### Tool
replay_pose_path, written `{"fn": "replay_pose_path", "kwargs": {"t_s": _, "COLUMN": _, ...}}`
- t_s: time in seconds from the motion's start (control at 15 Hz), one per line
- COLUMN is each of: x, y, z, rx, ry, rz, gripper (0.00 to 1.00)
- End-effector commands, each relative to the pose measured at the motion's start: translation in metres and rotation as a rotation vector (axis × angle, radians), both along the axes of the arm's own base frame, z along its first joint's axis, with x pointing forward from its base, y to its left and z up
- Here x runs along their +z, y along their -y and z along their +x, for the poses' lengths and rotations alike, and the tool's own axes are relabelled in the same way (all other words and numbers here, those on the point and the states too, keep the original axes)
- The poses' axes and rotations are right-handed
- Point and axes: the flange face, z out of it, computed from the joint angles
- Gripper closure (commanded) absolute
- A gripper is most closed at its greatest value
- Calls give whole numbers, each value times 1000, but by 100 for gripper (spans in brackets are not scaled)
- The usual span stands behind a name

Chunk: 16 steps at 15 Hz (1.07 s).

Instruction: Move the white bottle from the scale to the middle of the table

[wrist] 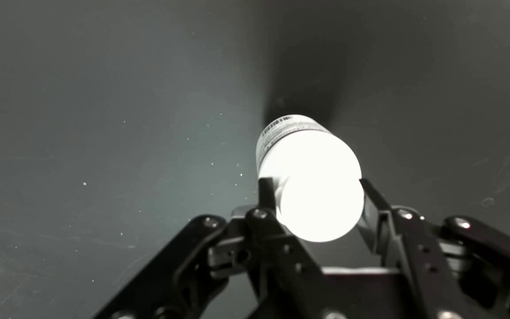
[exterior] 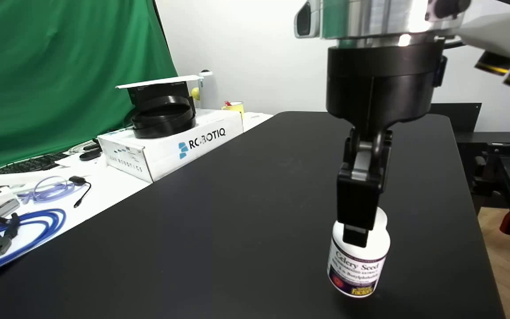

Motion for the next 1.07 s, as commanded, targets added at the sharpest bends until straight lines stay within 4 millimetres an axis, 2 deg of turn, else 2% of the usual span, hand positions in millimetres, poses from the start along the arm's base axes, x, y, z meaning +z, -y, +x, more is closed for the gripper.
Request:
{"fn": "replay_pose_path", "kwargs": {"t_s": 0.0, "x": -6, "y": 9, "z": -9, "rx": -33, "ry": 20, "rz": 32, "gripper": 78}}
{"fn": "replay_pose_path", "kwargs": {"t_s": 0.33, "x": -17, "y": 14, "z": -14, "rx": -58, "ry": 26, "rz": 58, "gripper": 78}}
{"fn": "replay_pose_path", "kwargs": {"t_s": 1.0, "x": -33, "y": 19, "z": -11, "rx": -88, "ry": 5, "rz": 84, "gripper": 78}}
